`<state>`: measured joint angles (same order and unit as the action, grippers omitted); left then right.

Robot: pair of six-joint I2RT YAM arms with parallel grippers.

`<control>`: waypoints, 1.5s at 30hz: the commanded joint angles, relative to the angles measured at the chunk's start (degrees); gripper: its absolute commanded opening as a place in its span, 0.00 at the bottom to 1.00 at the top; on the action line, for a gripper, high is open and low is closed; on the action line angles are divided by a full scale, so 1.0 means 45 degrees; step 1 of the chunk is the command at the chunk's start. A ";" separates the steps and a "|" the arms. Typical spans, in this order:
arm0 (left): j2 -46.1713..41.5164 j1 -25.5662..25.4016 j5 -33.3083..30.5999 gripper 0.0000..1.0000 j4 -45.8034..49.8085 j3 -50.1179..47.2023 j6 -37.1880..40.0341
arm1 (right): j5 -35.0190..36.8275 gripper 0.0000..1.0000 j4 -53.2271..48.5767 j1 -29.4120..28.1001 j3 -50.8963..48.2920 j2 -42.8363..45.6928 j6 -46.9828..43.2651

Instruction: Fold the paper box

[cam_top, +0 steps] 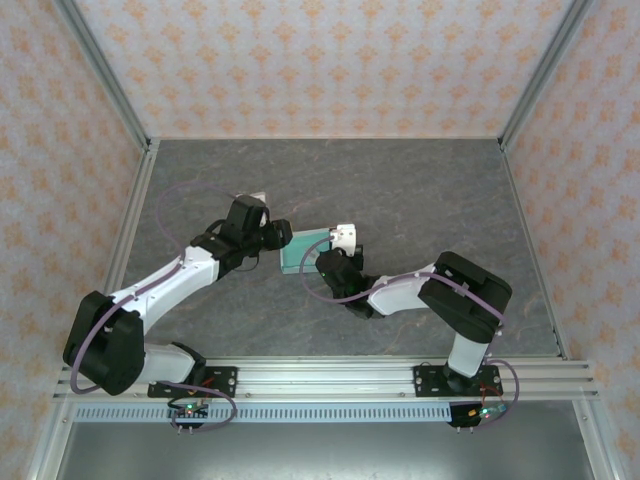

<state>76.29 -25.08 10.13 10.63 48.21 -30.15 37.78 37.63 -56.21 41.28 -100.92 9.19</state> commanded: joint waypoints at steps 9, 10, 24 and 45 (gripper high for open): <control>0.0194 0.0048 -0.0141 0.52 0.0205 -0.0615 0.0082 | 0.0427 0.22 -0.1127 -0.0099 -0.0692 0.0476 -0.0109; 0.0199 0.0062 -0.0171 0.51 0.0196 -0.0619 0.0089 | 0.0379 0.23 -0.1155 -0.0106 -0.0761 0.0587 -0.0094; 0.0302 0.0055 -0.0355 0.51 0.0170 -0.0651 0.0098 | -0.0361 0.55 -0.2600 -0.0378 -0.1492 0.2212 0.0193; 0.0043 0.0027 -0.0337 0.52 0.0055 -0.0810 -0.0035 | -0.6451 0.72 -1.1187 0.1903 0.1384 0.7734 0.1030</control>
<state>77.17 -25.08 9.65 10.57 45.19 -30.15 19.29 -3.64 -51.18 43.16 -62.67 11.92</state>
